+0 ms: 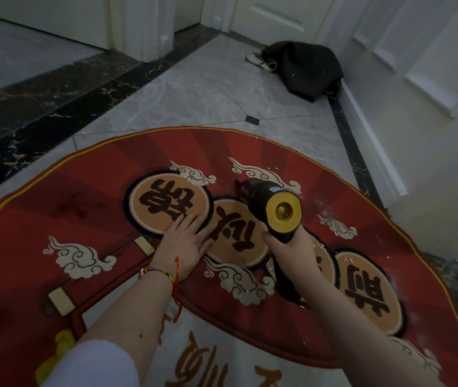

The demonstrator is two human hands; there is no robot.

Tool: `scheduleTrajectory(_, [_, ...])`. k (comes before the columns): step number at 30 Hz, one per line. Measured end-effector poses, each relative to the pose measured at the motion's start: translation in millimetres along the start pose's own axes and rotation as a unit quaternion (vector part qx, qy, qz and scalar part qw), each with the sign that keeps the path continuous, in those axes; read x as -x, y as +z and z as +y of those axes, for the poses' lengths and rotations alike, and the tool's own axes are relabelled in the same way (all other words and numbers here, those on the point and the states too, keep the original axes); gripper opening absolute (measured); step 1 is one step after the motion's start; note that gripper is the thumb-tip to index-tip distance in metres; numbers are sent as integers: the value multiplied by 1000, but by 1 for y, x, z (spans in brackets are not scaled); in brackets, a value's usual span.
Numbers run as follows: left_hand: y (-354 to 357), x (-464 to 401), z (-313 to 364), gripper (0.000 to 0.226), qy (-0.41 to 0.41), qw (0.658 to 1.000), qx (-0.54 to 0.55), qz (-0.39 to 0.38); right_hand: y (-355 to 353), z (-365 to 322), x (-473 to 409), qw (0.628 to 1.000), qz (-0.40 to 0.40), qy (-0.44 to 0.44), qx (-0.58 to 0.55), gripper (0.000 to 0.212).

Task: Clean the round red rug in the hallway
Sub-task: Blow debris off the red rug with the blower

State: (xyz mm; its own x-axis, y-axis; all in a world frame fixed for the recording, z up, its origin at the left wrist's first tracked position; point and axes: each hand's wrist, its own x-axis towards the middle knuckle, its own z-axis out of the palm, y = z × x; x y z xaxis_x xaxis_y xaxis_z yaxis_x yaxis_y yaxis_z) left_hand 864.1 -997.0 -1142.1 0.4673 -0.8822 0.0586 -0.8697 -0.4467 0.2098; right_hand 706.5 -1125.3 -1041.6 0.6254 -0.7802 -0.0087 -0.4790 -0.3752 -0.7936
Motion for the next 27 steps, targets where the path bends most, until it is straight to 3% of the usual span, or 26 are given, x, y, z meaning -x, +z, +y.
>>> scheduleTrajectory(4, [0, -2, -1, 48, -4, 1000, 1, 4, 0, 6, 9, 1000, -13, -13, 15, 24])
scheduleTrajectory(10, [1, -3, -1, 50, 1, 999, -51, -11, 15, -8, -20, 1000, -12, -12, 22, 39])
scheduleTrajectory(14, [-2, -3, 3, 50, -5, 998, -65, -14, 4, 1, 11, 1000, -11, -5, 10, 24])
scheduleTrajectory(22, [-9, -5, 20, 55, -30, 980, -176, -85, -8, 2, 19, 999, -29, -4, 23, 20])
scheduleTrajectory(27, [-15, 7, 32, 60, -47, 976, -192, -85, -15, 10, 50, 999, -34, 3, 9, 33])
